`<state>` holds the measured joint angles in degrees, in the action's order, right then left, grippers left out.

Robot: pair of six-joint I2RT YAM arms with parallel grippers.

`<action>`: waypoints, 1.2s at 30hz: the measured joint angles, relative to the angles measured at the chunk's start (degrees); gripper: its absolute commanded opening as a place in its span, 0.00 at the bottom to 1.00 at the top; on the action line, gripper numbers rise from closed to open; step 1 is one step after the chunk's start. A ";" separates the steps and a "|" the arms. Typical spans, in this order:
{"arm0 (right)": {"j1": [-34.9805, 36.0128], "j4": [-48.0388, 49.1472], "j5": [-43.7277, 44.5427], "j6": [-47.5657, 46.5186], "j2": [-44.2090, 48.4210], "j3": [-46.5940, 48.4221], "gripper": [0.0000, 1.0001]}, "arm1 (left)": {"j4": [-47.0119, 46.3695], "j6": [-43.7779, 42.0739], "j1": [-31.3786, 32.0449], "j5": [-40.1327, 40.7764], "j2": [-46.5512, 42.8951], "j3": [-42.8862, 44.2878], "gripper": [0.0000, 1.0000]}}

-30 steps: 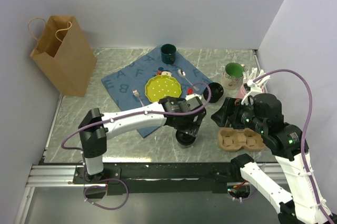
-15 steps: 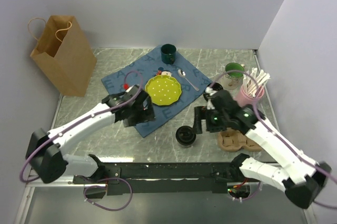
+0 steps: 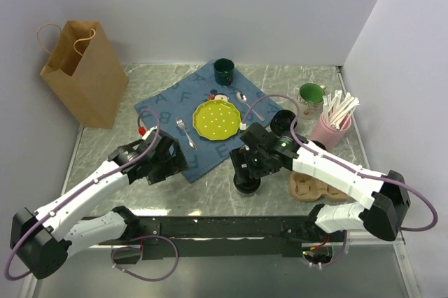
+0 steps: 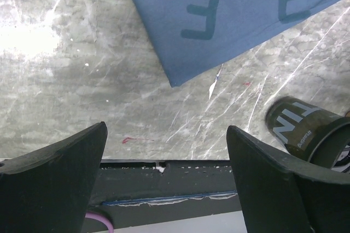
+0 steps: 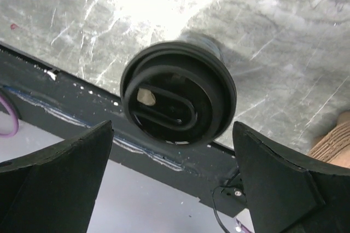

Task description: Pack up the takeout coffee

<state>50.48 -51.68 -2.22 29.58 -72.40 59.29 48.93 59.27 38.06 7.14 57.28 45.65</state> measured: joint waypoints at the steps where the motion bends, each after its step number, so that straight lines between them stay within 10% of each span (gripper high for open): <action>1: 0.31 0.02 0.37 0.02 -0.59 0.46 0.98 | -0.07 0.24 0.00 0.00 -0.46 -0.28 0.97; 27: 1.14 -1.97 9.27 0.74 -5.97 3.61 0.71 | 1.81 0.39 -0.17 0.22 -3.43 -0.92 0.97; 36: -17.55 -1.53 8.81 -4.90 -7.85 6.58 0.71 | 1.64 -0.39 -0.17 0.31 -2.21 -0.83 0.97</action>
<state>32.93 -53.21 6.59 24.69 -80.25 65.87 50.57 58.87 37.89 7.44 55.07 44.82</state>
